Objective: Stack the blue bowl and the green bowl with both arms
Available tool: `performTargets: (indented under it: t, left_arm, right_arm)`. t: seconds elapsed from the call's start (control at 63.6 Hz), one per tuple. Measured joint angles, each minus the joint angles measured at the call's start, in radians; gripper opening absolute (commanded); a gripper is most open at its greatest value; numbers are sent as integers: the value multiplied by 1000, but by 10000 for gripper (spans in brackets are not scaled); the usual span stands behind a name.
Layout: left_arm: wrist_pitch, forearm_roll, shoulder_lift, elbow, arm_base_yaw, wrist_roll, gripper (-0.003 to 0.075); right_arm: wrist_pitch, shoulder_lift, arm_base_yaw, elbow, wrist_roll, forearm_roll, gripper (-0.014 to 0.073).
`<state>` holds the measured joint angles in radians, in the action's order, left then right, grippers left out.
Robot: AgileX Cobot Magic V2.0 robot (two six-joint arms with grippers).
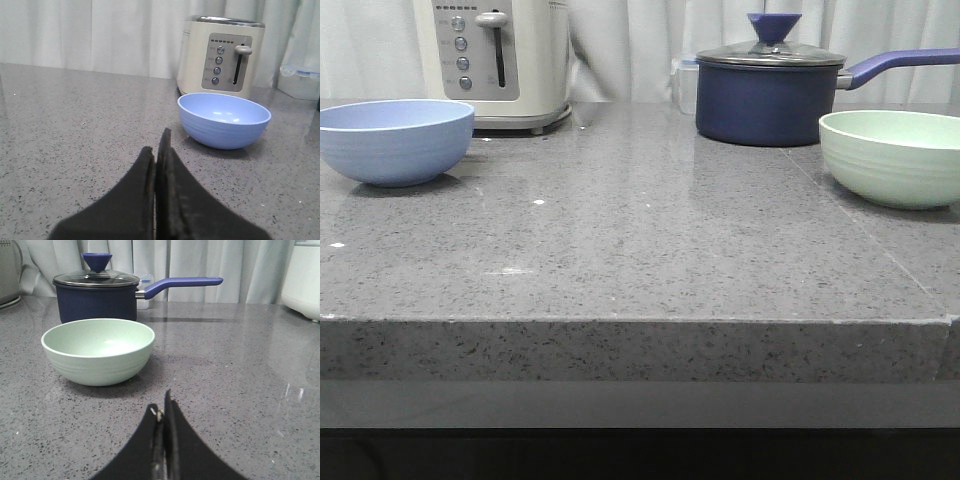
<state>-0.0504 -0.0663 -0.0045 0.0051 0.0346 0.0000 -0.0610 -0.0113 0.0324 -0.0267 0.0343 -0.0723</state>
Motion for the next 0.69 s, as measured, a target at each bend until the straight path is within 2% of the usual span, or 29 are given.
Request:
performTargets:
  t: [0.692]
  left_arm:
    - [17,0,0,0,0,0,-20]
  right_arm:
    - [0,0,0,0,0,0,-54]
